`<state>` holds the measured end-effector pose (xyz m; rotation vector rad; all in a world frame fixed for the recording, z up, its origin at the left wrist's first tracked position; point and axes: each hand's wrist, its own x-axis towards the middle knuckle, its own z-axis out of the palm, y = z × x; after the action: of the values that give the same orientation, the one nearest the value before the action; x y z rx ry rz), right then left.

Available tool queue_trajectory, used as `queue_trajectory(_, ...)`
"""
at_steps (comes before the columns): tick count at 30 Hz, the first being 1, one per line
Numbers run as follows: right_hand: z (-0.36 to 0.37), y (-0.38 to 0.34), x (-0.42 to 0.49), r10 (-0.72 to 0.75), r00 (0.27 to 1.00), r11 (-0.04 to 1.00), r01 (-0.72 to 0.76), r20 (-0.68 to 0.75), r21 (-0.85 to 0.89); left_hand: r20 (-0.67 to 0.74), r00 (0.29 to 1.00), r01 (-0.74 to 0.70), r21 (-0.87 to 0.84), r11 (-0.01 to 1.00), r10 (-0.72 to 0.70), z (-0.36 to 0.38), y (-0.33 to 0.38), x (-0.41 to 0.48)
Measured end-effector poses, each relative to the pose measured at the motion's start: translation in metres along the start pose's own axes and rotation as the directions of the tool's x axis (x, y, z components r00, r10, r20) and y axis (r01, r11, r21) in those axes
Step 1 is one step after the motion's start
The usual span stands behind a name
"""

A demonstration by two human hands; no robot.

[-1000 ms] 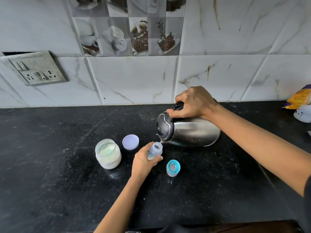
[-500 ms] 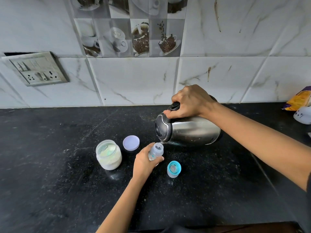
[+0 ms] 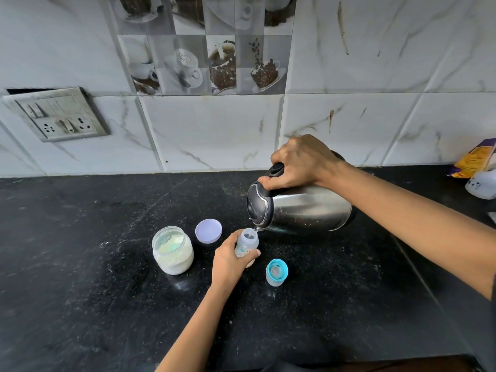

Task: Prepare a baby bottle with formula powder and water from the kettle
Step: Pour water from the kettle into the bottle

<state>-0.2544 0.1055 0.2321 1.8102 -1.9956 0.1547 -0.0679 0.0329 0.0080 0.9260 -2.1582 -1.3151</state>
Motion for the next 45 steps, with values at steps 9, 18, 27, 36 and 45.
queue_trajectory(9,-0.008,0.002,0.003,-0.016,1.000,1.000,0.016,0.017,0.010,0.008,1.000,0.004,-0.006,1.000,-0.004,0.001,0.001,0.000)
queue_trajectory(18,-0.016,0.002,0.006,-0.045,0.999,0.999,0.044,0.014,0.015,0.007,1.000,0.015,-0.003,1.000,-0.015,0.004,0.003,-0.001)
queue_trajectory(27,-0.024,0.003,0.007,-0.059,0.997,0.998,0.058,0.044,0.011,0.013,0.999,0.035,-0.024,0.999,-0.035,0.005,0.002,-0.003)
queue_trajectory(36,-0.030,-0.002,0.009,-0.052,0.997,0.999,0.053,0.062,-0.005,0.006,0.999,0.036,-0.026,0.999,-0.036,0.006,0.002,-0.005)
queue_trajectory(45,-0.031,-0.003,0.015,-0.067,0.997,0.997,0.068,0.040,-0.031,-0.001,0.999,0.036,-0.032,0.999,-0.036,0.006,0.001,-0.005)
